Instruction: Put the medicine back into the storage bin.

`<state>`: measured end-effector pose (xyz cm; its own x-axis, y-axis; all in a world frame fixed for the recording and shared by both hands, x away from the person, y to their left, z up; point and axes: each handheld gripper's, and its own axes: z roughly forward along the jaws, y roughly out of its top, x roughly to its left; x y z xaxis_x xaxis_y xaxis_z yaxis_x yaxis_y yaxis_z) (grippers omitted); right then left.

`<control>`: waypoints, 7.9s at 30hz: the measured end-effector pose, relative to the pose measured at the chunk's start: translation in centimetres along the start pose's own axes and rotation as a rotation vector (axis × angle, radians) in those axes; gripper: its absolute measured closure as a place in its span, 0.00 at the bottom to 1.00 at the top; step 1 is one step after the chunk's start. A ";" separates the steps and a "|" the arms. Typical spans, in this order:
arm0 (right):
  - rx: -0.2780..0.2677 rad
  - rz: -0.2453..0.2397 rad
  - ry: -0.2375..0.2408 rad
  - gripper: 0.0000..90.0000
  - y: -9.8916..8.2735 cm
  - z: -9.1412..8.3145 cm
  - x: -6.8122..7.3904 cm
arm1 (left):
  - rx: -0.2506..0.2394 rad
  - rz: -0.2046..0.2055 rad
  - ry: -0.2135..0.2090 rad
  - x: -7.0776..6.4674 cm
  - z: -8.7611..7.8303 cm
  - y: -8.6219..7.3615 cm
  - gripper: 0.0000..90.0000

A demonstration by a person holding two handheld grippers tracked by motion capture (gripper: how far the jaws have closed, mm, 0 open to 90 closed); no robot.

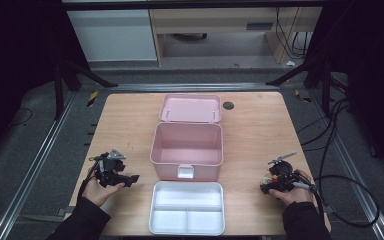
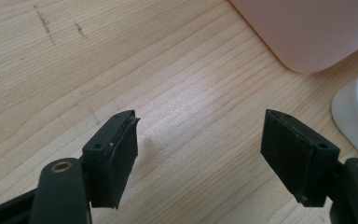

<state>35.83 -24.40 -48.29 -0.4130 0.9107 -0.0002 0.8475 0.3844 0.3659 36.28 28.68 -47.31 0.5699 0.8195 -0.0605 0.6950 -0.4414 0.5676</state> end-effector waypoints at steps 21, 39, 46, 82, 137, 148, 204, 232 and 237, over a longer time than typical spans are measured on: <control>-0.147 -0.045 0.060 0.23 2.7 -4.7 0.8 | 0.017 0.025 -0.002 -0.3 0.3 0.0 0.31; -0.349 -0.207 0.137 0.23 11.3 -11.0 5.6 | 0.043 0.029 0.002 -0.2 0.8 -0.2 0.31; -0.370 -0.270 0.170 0.23 14.8 -11.0 8.6 | 0.048 0.040 0.006 -0.2 0.8 -0.2 0.31; -0.228 -0.498 0.271 0.23 24.4 -1.4 20.6 | 0.069 0.055 0.014 -0.2 1.5 -0.5 0.32; -0.513 -0.544 0.290 0.35 14.7 -10.8 13.7 | -0.051 0.317 -0.115 -5.0 -3.0 1.8 0.37; -0.503 -0.612 0.347 0.39 7.5 -11.2 12.0 | -0.030 0.442 -0.179 -8.5 -3.5 2.3 0.43; -0.007 -0.876 0.446 0.97 1.8 -0.5 16.1 | 0.234 0.746 -0.365 -12.2 0.2 1.2 0.94; -0.228 -0.941 0.480 0.99 7.6 -13.2 13.4 | 0.160 0.842 -0.360 -11.2 -10.0 10.8 0.98; -0.244 -0.952 0.453 0.99 10.8 -13.4 12.4 | 0.156 0.847 -0.332 -9.5 -9.7 13.4 0.98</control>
<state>35.39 -11.00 -31.92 -0.9939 0.0945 -0.0566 0.0452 0.8184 0.5729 35.94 18.50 -31.12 0.9949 0.0640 0.0781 0.0261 -0.9098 0.4141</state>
